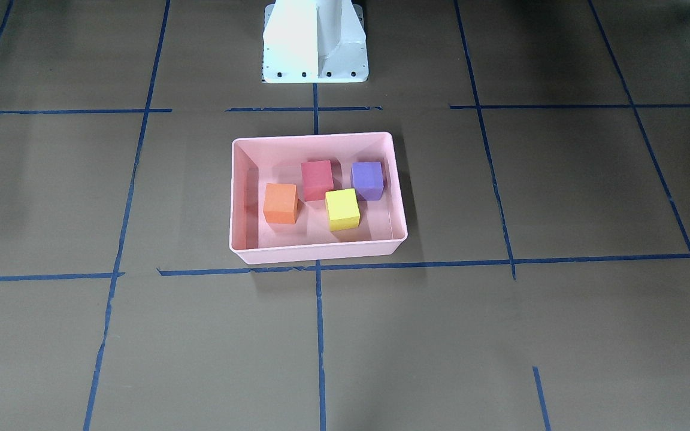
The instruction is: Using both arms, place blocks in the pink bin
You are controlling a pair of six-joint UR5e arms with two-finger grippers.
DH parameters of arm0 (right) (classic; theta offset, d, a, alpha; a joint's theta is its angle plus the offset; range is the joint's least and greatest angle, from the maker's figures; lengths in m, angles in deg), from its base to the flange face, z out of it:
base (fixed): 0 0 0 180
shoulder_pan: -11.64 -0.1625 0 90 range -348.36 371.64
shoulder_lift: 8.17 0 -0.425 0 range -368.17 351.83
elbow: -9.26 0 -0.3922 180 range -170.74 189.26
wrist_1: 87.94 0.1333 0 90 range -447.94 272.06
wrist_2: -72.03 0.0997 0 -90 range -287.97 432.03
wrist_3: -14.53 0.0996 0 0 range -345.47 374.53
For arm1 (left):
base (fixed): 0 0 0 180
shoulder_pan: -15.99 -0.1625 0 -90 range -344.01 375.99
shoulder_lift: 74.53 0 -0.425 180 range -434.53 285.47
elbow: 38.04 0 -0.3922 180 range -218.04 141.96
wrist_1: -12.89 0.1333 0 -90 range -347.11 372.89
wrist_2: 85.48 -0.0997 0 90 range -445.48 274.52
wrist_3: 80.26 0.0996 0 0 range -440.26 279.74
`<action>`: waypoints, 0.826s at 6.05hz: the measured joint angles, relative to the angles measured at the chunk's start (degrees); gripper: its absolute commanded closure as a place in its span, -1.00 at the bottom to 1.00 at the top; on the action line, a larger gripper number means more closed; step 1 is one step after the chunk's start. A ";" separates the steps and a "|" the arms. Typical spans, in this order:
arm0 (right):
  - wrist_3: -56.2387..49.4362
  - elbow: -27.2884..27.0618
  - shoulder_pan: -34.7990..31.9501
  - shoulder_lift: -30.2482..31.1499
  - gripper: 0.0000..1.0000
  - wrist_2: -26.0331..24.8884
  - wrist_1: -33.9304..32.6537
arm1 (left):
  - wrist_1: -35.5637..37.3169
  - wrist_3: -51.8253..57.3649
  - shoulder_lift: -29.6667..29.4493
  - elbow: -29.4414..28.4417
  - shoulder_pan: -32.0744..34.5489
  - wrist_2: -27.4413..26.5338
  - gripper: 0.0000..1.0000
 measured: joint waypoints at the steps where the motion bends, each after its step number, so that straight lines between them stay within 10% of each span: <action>1: -0.02 0.05 0.00 0.04 -1.00 0.13 0.00 | 0.05 0.01 -0.07 -0.36 -0.03 -0.08 -1.00; 5: -0.09 0.00 0.00 0.04 -1.00 0.19 0.00 | 0.20 0.01 -0.15 -0.57 -0.10 -0.08 -1.00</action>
